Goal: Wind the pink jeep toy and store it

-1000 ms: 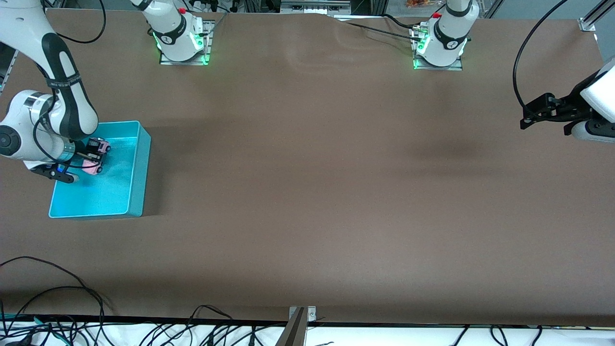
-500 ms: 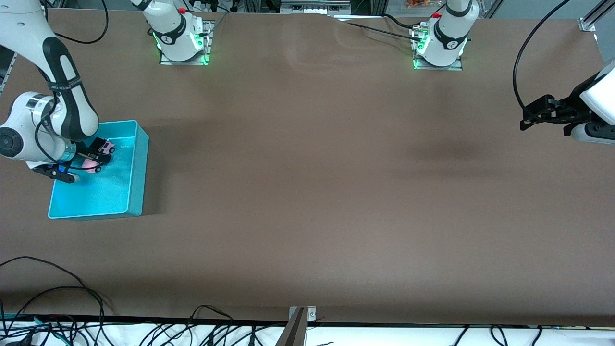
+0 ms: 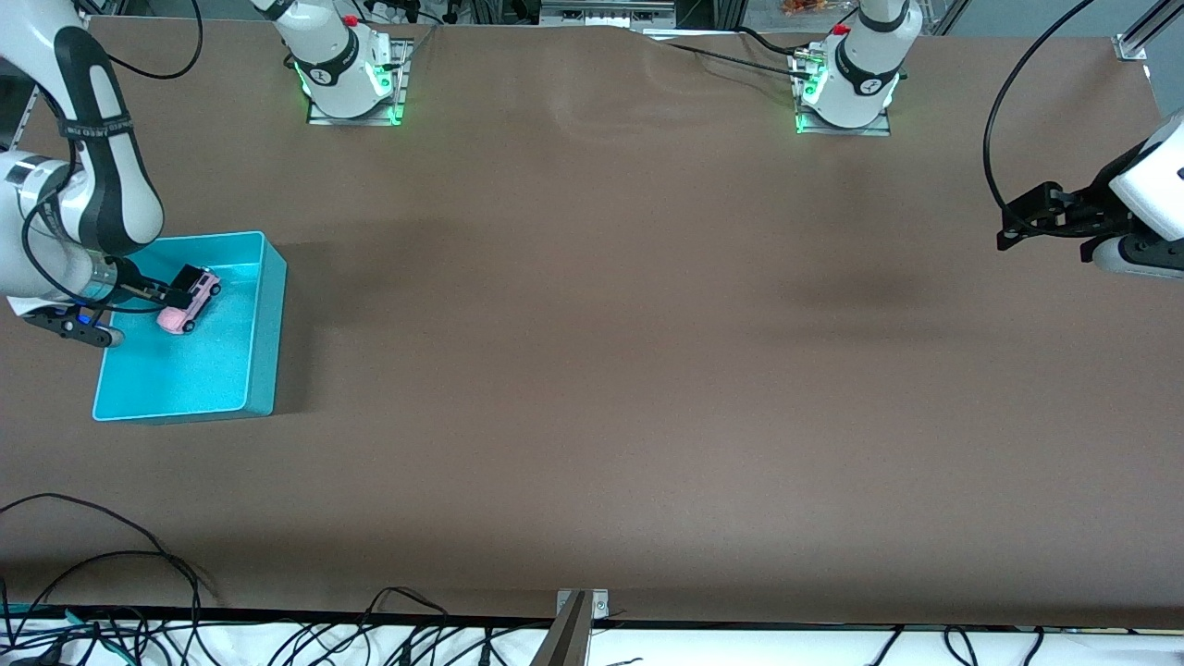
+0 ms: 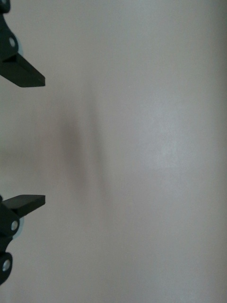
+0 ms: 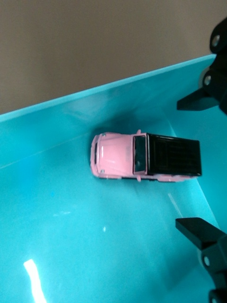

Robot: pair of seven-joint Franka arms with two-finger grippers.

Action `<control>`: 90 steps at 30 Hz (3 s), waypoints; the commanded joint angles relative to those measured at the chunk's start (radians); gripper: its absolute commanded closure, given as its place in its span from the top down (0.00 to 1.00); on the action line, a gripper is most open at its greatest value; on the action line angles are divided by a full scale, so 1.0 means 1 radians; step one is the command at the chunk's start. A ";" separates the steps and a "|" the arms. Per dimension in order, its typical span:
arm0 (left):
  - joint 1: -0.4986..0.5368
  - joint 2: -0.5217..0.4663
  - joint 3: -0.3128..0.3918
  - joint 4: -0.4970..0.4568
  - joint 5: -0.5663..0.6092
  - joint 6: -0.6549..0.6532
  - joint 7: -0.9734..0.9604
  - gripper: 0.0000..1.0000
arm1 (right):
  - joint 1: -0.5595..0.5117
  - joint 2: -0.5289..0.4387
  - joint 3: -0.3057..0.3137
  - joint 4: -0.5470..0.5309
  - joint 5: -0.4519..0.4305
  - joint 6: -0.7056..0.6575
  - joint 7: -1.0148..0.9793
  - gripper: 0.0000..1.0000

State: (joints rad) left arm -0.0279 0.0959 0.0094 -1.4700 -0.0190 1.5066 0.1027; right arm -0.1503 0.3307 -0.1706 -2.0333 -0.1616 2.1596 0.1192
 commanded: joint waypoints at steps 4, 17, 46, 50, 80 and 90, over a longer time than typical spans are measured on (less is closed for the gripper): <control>-0.003 -0.022 -0.003 -0.027 0.001 -0.002 0.012 1.00 | -0.003 -0.156 0.042 -0.013 -0.018 -0.064 0.010 1.00; 0.000 -0.073 -0.008 -0.096 0.001 0.017 0.012 1.00 | 0.000 -0.370 0.079 -0.013 0.005 -0.156 0.008 1.00; 0.006 -0.111 -0.009 -0.133 -0.001 0.029 0.012 1.00 | 0.014 -0.427 0.227 0.311 0.180 -0.520 0.014 1.00; 0.006 -0.113 -0.009 -0.135 -0.001 0.027 0.012 1.00 | 0.057 -0.427 0.233 0.321 0.191 -0.526 0.043 1.00; 0.006 -0.114 -0.009 -0.135 -0.002 0.018 0.012 1.00 | 0.084 -0.400 0.235 0.320 0.191 -0.584 0.010 1.00; 0.006 -0.116 -0.009 -0.136 -0.002 0.018 0.012 1.00 | 0.084 -0.401 0.232 0.321 0.189 -0.586 0.000 1.00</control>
State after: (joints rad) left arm -0.0271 0.0034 0.0016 -1.5800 -0.0190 1.5170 0.1027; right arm -0.0640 -0.0830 0.0654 -1.7477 0.0108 1.6042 0.1415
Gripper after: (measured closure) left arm 0.000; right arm 0.000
